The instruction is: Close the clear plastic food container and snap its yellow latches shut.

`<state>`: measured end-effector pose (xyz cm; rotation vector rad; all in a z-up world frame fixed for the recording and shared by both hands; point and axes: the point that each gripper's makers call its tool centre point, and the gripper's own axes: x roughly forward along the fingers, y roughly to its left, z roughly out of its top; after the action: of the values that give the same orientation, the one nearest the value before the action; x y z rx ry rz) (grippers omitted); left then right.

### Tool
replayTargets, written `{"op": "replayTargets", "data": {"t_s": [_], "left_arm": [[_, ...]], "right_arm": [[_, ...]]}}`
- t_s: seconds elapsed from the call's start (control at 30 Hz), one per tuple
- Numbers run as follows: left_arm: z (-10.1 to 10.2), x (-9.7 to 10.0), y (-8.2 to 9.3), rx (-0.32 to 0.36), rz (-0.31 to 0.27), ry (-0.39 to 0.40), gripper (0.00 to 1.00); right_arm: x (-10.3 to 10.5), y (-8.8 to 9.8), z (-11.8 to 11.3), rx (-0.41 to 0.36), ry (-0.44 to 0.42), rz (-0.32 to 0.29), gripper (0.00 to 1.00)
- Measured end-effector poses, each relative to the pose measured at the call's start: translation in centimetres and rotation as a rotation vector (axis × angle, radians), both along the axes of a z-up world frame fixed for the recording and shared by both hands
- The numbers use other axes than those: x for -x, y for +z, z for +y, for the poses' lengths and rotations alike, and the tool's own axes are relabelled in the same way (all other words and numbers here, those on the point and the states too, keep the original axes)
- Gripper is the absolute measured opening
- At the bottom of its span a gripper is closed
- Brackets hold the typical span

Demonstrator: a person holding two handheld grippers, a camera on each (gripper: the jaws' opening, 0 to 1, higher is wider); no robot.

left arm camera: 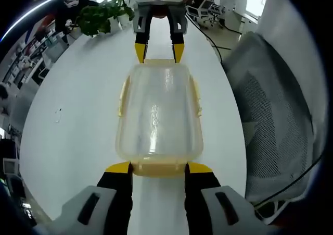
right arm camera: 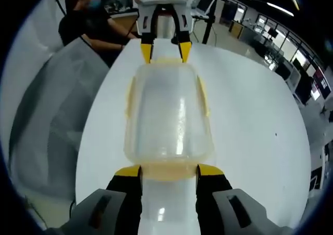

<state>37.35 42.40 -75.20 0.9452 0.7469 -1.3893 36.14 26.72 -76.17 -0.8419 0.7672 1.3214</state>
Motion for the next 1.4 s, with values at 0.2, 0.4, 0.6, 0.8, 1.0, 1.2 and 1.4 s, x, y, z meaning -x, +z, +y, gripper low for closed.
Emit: {"op": "replayTargets", "data": {"t_s": [0.2,0.4,0.6,0.8,1.0,1.2,1.4], "left_arm": [[-1.6,0.0,-0.3,0.007,0.007,-0.007,0.37],[-3.3,-0.3,-0.4,0.010,0.004,-0.017,0.37],[-4.7,-0.6,-0.3,0.012,0.003,-0.029,0.37],[-6.1,-0.8,-0.5,0.016,-0.001,-0.040,0.37],[-7.5,-1.0,-0.6,0.023,0.003,-0.042,0.37],[-8.5,-1.0,-0.7,0.028,0.008,-0.050,0.37],[-9.6,-1.0,-1.0,0.037,0.023,-0.051,0.38]], "right_arm": [[0.0,-0.2,-1.6,0.005,-0.009,0.004,0.39],[-0.1,-0.4,-3.2,0.012,-0.021,0.000,0.39],[-0.2,-0.3,-4.5,0.013,-0.032,0.000,0.39],[-0.3,-0.3,-6.1,0.023,-0.041,0.009,0.39],[-0.5,-0.4,-7.4,0.034,-0.047,0.011,0.39],[-0.4,-0.5,-8.5,0.037,-0.057,0.019,0.39],[-0.4,-0.7,-9.6,0.056,-0.057,0.028,0.39]]}}
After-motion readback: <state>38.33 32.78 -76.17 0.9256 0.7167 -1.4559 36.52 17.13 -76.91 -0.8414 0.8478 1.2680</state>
